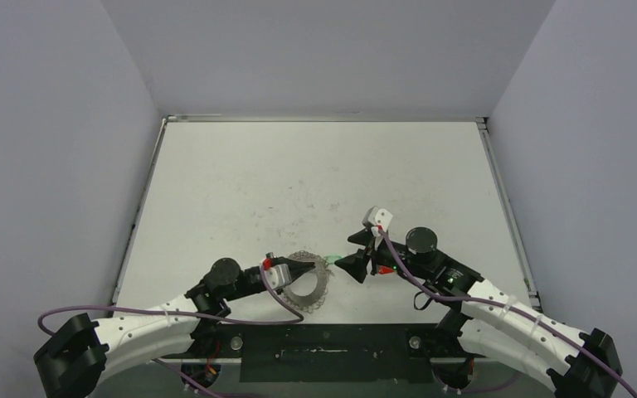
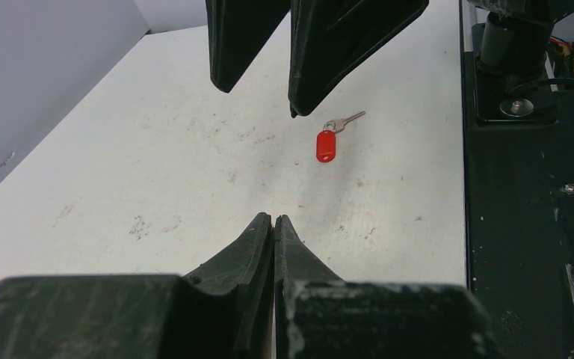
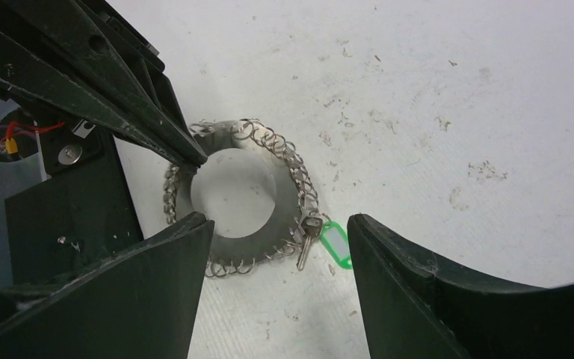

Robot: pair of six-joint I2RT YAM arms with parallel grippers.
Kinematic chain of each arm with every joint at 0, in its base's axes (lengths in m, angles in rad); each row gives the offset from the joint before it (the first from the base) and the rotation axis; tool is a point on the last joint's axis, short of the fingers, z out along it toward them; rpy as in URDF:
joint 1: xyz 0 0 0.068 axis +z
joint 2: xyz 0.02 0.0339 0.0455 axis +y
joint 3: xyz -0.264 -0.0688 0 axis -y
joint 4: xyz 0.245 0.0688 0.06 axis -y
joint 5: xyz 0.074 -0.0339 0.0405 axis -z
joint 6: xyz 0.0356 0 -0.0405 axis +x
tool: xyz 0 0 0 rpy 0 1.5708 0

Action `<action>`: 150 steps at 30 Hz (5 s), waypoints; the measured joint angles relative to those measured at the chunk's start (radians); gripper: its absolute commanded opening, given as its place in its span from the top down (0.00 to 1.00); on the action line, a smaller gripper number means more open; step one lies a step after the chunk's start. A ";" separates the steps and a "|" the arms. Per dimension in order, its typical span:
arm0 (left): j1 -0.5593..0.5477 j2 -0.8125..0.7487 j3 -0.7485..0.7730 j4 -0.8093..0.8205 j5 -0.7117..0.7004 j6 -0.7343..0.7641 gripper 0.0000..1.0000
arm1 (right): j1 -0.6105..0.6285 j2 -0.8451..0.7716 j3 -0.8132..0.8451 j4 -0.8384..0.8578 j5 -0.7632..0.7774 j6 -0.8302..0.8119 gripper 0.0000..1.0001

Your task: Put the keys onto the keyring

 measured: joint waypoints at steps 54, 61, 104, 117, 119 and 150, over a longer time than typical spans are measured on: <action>0.629 -0.273 0.169 -1.122 -0.401 -0.998 0.27 | 0.270 1.014 0.635 -0.138 0.265 0.312 0.69; 0.630 -0.404 0.169 -1.154 -0.421 -1.024 0.27 | 0.279 1.075 0.709 -0.161 0.303 0.363 0.71; 0.631 -0.427 0.129 -1.156 -0.439 -1.024 0.27 | 0.254 1.234 0.866 -0.290 0.341 0.433 0.94; 0.631 -0.412 0.123 -1.141 -0.430 -1.024 0.27 | 0.216 1.170 0.809 -0.275 0.285 0.430 0.69; 0.631 -0.408 0.121 -1.138 -0.427 -1.024 0.27 | 0.216 1.158 0.809 -0.274 0.281 0.430 0.69; 0.631 -0.386 0.109 -1.096 -0.394 -1.025 0.33 | 0.230 1.182 0.864 -0.383 0.414 0.407 0.96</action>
